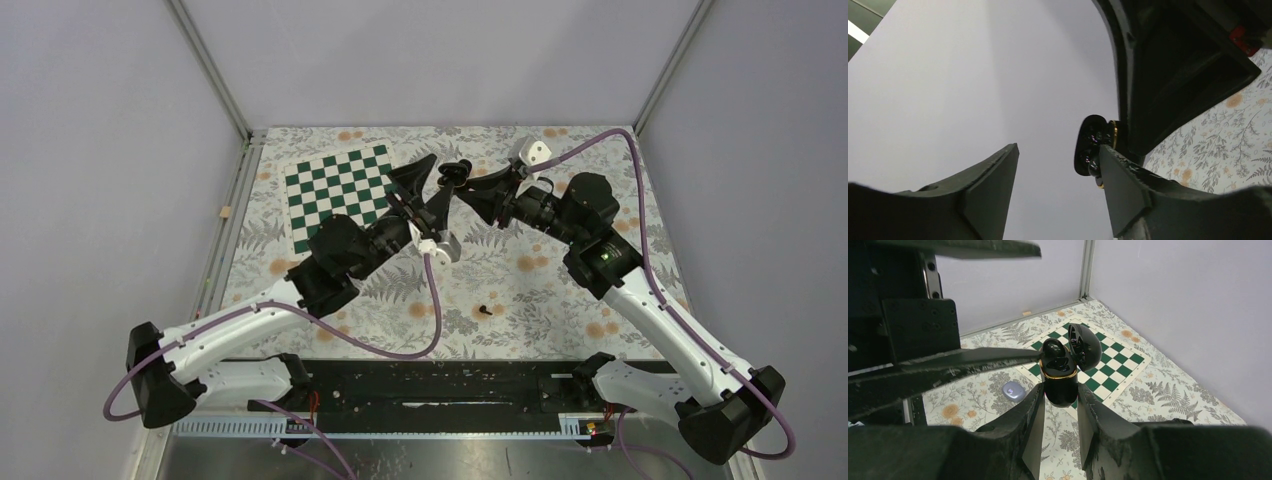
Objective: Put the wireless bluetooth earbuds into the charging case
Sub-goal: Pick up the earbud from the center of the board.
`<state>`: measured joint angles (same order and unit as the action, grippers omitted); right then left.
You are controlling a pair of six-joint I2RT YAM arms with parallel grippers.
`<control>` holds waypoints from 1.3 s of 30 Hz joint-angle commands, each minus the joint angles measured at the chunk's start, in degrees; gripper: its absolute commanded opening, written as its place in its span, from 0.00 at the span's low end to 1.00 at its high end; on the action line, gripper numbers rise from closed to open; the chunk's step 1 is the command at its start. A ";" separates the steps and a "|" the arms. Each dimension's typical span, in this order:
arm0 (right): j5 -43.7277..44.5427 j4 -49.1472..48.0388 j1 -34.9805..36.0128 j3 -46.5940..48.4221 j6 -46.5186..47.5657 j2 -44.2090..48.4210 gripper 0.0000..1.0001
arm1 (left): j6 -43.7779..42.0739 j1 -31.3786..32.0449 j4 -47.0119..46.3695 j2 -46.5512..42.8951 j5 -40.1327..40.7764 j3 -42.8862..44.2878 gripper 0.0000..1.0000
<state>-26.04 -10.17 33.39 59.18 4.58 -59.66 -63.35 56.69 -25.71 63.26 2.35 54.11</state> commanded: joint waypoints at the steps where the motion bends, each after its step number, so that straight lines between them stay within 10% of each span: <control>1: 1.31 -4.83 0.53 0.41 -1.73 0.75 0.00 | 4.31 0.09 3.31 -3.50 1.34 7.84 0.65; 12: 2.60 -3.07 -2.70 2.03 -7.95 -0.65 0.00 | 15.57 0.27 40.66 -14.54 -1.85 12.91 0.71; 18: 1.56 3.33 -7.85 7.20 -8.12 1.36 0.00 | 16.86 0.18 61.65 -10.11 -18.52 11.89 0.56; 25: 1.69 12.42 -10.84 11.47 -7.01 5.74 0.00 | 19.19 -3.06 57.44 5.27 -30.84 9.20 0.52; 32: 4.02 17.32 -10.95 11.15 -6.47 9.42 0.00 | 62.01 -0.11 44.71 19.90 -19.86 10.47 0.35; 39: 6.82 19.39 -10.97 10.75 -5.42 11.74 0.00 | 33.81 4.48 28.26 21.71 -32.56 0.69 0.46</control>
<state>-21.87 8.43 22.70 69.19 -2.07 -49.30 -14.37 59.75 17.78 86.48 -21.69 61.30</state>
